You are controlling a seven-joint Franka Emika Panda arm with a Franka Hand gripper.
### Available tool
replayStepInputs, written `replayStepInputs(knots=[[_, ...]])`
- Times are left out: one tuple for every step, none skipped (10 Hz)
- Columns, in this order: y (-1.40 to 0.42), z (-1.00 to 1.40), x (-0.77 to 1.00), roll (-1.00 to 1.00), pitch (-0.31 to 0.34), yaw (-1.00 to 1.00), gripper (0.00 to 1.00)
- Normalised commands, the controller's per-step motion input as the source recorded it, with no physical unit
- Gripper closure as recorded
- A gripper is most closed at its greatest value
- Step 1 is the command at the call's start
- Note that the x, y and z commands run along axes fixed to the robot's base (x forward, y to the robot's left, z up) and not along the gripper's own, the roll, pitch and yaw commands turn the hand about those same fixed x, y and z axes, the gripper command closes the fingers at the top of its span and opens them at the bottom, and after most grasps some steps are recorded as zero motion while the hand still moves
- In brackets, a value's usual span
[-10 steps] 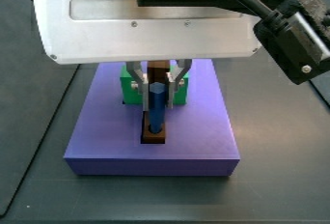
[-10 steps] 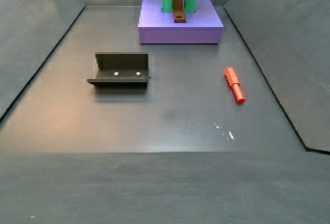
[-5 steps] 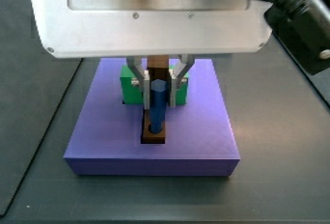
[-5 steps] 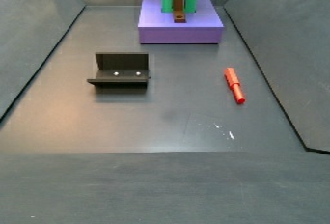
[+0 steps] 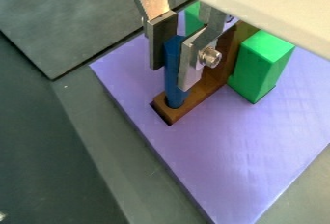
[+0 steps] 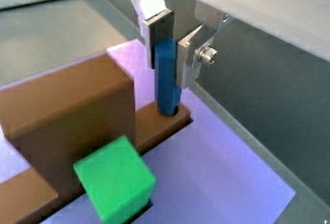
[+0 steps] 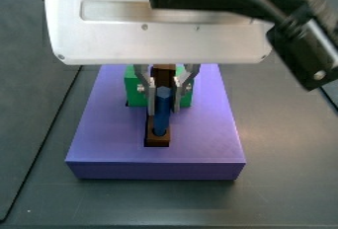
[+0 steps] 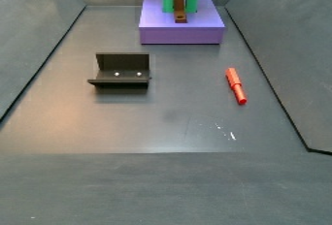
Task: Pick up the blue object. Move up. Place the blue object on the fixture. Regrasp the blue object. Move to above the board. Insert the blue object.
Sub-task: Insert the blue object.
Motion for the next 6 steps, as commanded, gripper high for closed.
replayStepInputs(knots=[[0.05, -0.18, 0.16, -0.23, -0.019, -0.01, 1.0], [0.0, -0.54, 0.03, -0.07, -0.103, 0.0, 1.0], [-0.28, -0.64, 0.0, 0.03, -0.091, 0.0, 1.0], [-0.31, -0.6, 0.0, 0.0, -0.099, 0.0, 1.0], [-0.01, -0.22, 0.01, -0.03, -0.036, 0.0, 1.0], [0.0, 0.0, 0.0, 0.0, 0.0, 0.0, 1.0]])
